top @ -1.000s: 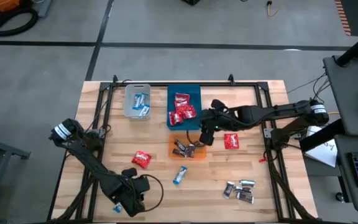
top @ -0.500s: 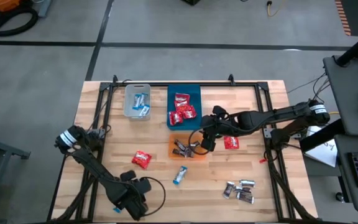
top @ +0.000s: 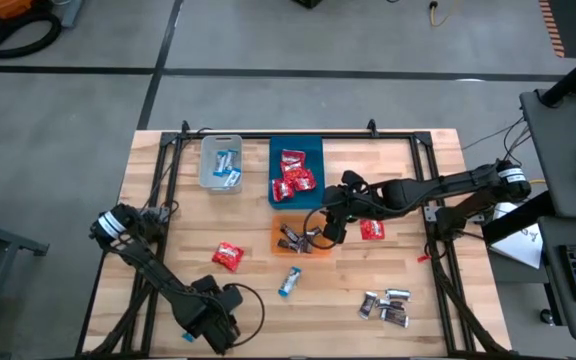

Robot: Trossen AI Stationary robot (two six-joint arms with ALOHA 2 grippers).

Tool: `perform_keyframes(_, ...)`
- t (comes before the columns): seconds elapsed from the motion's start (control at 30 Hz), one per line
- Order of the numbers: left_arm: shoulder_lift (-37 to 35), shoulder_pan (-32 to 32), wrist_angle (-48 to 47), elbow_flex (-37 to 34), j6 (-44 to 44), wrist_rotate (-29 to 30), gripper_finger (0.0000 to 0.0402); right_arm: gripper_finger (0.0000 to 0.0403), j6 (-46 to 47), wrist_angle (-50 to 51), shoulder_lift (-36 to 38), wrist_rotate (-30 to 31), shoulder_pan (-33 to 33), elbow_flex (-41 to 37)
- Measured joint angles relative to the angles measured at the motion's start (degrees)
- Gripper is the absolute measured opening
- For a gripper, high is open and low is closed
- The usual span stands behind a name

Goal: Sort candy
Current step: Put the blue chocolate bar into the gray bin

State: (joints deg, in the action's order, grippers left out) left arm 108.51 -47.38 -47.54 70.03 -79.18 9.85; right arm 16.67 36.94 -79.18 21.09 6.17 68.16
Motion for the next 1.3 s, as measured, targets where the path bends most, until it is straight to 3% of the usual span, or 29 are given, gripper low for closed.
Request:
perform_keyframes(0.33, -0.2, 0.1, 3.7, -4.0, -1.6, 2.1, 0.0215, 0.0178, 0.7, 0.0, 0.0, 0.0, 0.0, -1.2)
perform_keyframes(0.67, -0.1, 0.1, 4.6, -4.1, 0.5, 3.2, 0.0044, 0.0178, 1.4, -0.4, 0.0, 0.0, 0.0, -2.2)
perform_keyframes(0.77, -0.2, 0.1, 4.5, -3.9, 0.7, 3.4, 0.0012, 0.0178, 1.4, -0.4, 0.0, 0.0, 0.0, -2.3)
perform_keyframes(1.3, -4.4, 0.7, -6.3, 0.7, 6.2, 4.9, 0.0011, 0.0178, 0.8, -0.9, -0.1, 0.0, -0.1, -2.6)
